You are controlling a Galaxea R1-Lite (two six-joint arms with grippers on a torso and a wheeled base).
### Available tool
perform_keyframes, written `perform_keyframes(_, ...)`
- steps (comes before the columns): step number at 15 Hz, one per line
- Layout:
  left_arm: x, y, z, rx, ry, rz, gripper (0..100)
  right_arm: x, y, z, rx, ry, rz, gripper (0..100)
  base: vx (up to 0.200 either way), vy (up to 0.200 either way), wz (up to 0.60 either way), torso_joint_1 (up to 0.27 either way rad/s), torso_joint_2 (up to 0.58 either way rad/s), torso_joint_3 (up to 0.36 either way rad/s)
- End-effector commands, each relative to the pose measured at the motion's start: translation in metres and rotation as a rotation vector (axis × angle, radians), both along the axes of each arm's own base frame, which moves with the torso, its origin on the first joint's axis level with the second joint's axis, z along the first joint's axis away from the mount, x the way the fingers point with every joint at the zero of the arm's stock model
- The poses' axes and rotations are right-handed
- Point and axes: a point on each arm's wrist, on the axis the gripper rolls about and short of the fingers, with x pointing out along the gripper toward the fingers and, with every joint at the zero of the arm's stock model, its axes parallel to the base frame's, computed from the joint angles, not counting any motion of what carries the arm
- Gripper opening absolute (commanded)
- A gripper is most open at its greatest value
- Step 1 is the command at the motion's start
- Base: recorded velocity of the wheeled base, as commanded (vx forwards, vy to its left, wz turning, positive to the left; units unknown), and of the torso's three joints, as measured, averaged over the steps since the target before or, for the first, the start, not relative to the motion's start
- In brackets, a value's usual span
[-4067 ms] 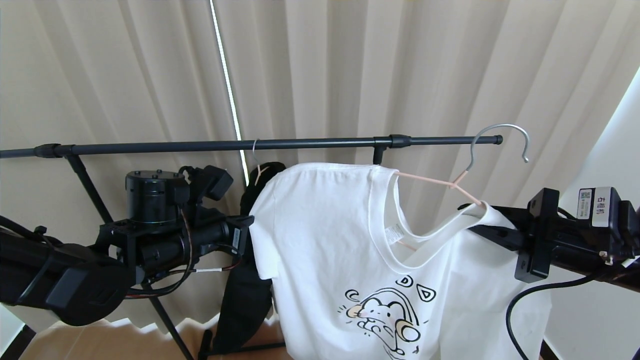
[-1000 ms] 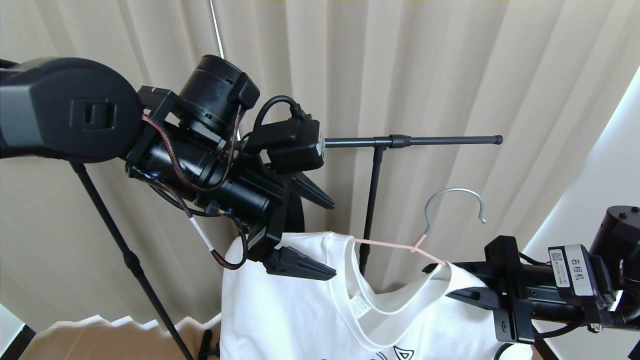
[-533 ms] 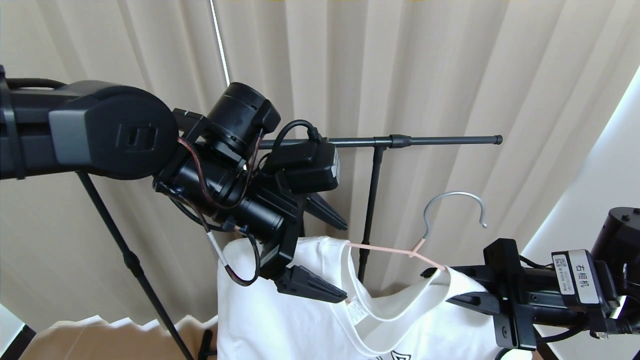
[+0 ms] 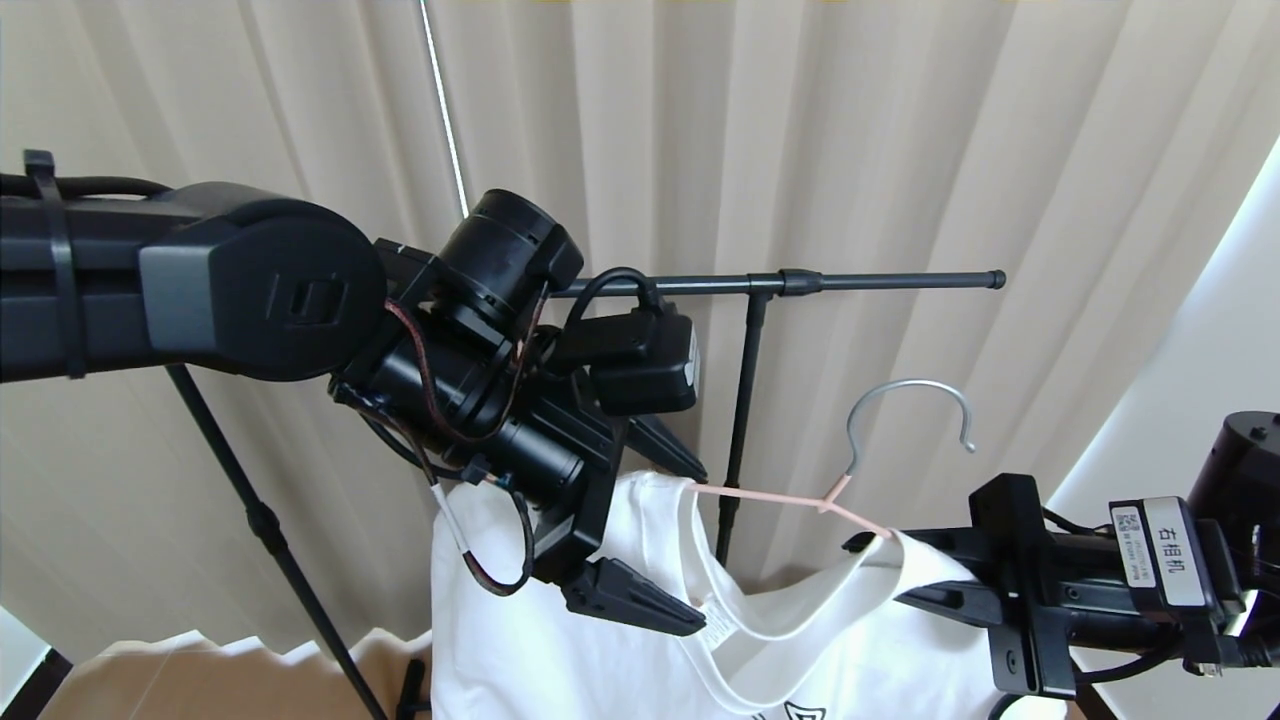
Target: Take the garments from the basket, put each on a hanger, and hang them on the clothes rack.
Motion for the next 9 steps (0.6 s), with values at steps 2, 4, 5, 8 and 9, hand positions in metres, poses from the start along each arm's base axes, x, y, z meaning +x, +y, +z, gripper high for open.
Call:
perform_keyframes(2, -0.0002, -0.0002, 0.0002, 0.0, -0.001, -0.001, 0, -0.0003, -0.0001, 0.0012, 0.003, -0.004, 0.002, 0, 0.0, 0.0, 0.0, 0.0, 0.0, 0.0)
perform_keyframes(4, -0.0005, 0.0, 0.0003, 0.001, -0.001, 0.0, 0, -0.0001, 0.0, 0.0015, 0.003, -0.005, 0.002, 0, 0.0, 0.0, 0.0, 0.0, 0.0, 0.0)
perform_keyframes(5, -0.0005, 0.0, 0.0004, 0.0, -0.002, 0.0, 0, 0.0003, 0.0001, 0.0015, 0.004, -0.004, 0.003, 0, 0.0, 0.0, 0.0, 0.0, 0.0, 0.0)
perform_keyframes(8, -0.0005, 0.0, 0.0, 0.002, -0.002, 0.001, 0, 0.0012, 0.0005, 0.0027, 0.007, -0.004, 0.004, 0, 0.0, 0.0, 0.0, 0.0, 0.0, 0.0)
perform_keyframes(9, -0.0002, 0.0005, -0.0004, 0.003, -0.001, 0.003, 0, 0.0023, 0.0009, 0.0041, 0.009, -0.005, 0.002, 0, 0.0, 0.0, 0.0, 0.0, 0.0, 0.0)
